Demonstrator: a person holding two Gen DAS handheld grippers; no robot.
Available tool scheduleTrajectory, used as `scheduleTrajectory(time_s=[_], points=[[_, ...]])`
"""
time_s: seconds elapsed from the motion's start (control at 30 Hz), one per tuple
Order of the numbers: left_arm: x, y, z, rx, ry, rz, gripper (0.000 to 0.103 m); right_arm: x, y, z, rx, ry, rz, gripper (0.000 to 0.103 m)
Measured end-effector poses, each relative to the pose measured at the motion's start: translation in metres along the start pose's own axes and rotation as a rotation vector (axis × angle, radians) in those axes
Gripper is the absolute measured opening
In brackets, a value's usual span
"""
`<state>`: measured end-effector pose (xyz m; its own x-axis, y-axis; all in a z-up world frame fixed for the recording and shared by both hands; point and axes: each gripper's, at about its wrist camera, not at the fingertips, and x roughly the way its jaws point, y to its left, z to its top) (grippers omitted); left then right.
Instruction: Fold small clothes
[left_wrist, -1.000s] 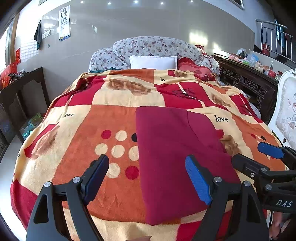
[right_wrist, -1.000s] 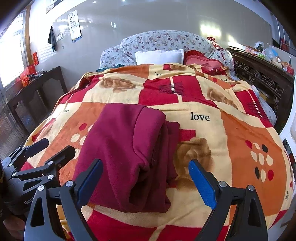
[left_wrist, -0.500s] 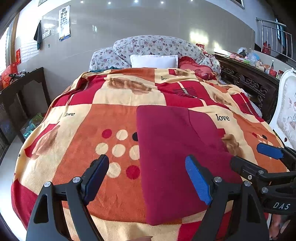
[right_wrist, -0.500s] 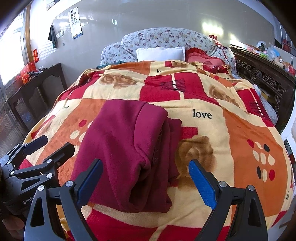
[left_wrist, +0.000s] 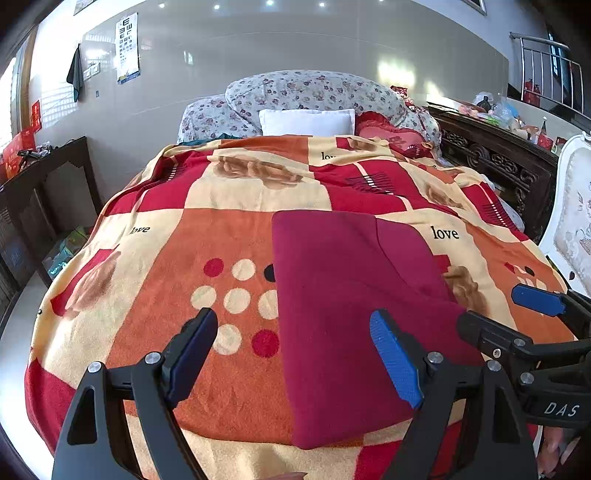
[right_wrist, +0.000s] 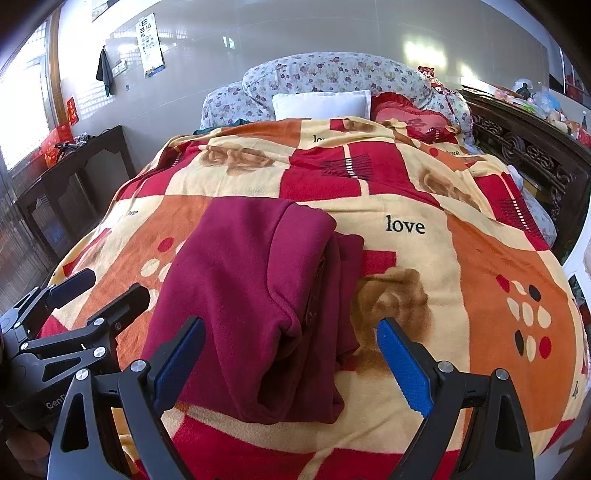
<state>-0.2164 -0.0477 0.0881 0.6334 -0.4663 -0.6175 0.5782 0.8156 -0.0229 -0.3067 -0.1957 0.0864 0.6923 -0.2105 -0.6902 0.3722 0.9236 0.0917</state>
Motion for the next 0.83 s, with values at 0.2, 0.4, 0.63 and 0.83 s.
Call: scheduleTrajectory(time_s=[0.2,0.4,0.63,0.83], points=[[0.001,0.000,-0.001,0.001,0.003,0.003,0.084,0.003,-0.001,0.000,0.005,0.008,0.002,0.096],[0.007,0.004,-0.004,-0.008,0.014,0.004,0.084,0.005,-0.003,0.000,0.008,0.012,0.006,0.096],[0.012,0.003,-0.005,0.003,0.026,0.004,0.084,0.010,-0.006,-0.001,0.020,0.026,0.012,0.097],[0.015,0.004,-0.005,0.008,0.035,0.002,0.084,0.011,-0.010,0.000,0.028,0.032,0.015,0.097]])
